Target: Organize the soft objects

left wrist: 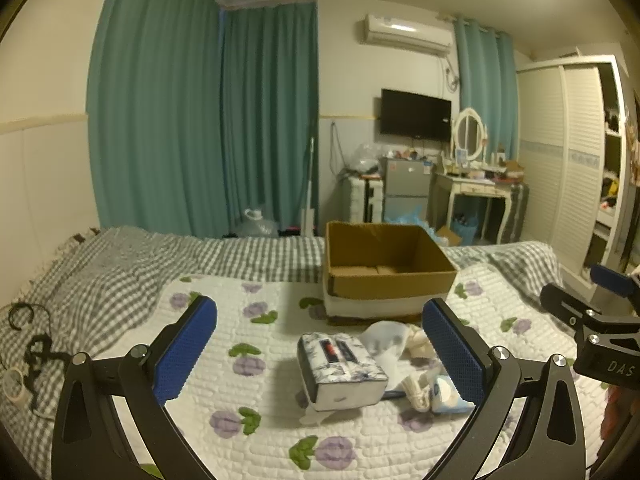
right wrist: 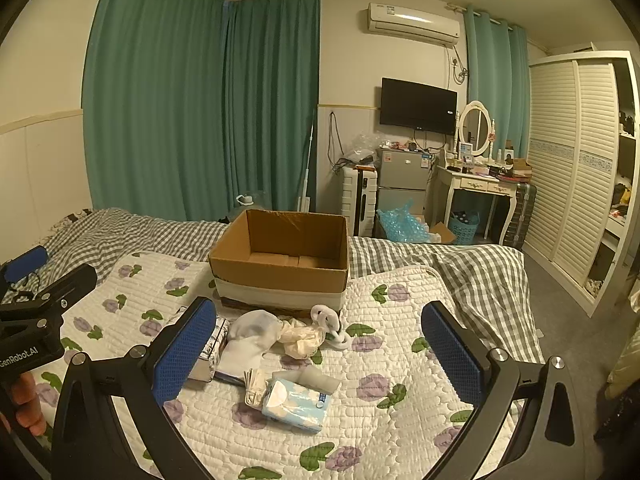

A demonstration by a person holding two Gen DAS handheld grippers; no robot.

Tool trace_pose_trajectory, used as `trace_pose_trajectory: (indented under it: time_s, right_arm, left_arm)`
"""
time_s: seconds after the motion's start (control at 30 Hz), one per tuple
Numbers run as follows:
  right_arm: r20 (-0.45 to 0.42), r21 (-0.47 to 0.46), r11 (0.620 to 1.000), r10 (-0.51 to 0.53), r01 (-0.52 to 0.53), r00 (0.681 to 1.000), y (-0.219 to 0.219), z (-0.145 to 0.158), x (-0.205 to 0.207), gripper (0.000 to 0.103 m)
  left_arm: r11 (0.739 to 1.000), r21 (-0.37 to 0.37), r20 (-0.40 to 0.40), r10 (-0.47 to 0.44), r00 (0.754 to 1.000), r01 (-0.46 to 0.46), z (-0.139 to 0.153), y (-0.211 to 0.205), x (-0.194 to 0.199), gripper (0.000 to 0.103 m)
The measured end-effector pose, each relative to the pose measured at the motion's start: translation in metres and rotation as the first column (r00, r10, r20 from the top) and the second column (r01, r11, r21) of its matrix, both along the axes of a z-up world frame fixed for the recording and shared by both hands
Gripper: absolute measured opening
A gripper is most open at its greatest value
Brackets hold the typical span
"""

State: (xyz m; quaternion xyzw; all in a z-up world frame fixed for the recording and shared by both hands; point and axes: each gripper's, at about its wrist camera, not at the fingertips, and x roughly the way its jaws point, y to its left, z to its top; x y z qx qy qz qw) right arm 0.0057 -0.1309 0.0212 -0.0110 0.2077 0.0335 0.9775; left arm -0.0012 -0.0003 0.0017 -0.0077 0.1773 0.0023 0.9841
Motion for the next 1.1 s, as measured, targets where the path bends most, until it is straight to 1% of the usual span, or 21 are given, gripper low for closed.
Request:
trace_pose_trajectory:
  time_s: [1.1]
  right_arm:
    - [-0.005,-0.011,1.000,-0.003,0.003,1.000,-0.0013,0.0006,-0.0029,0.103]
  left_arm:
    - [1.000,-0.003,-0.006,0.005,1.000,-0.005,0.0012,0.0016,-0.0016,0.103]
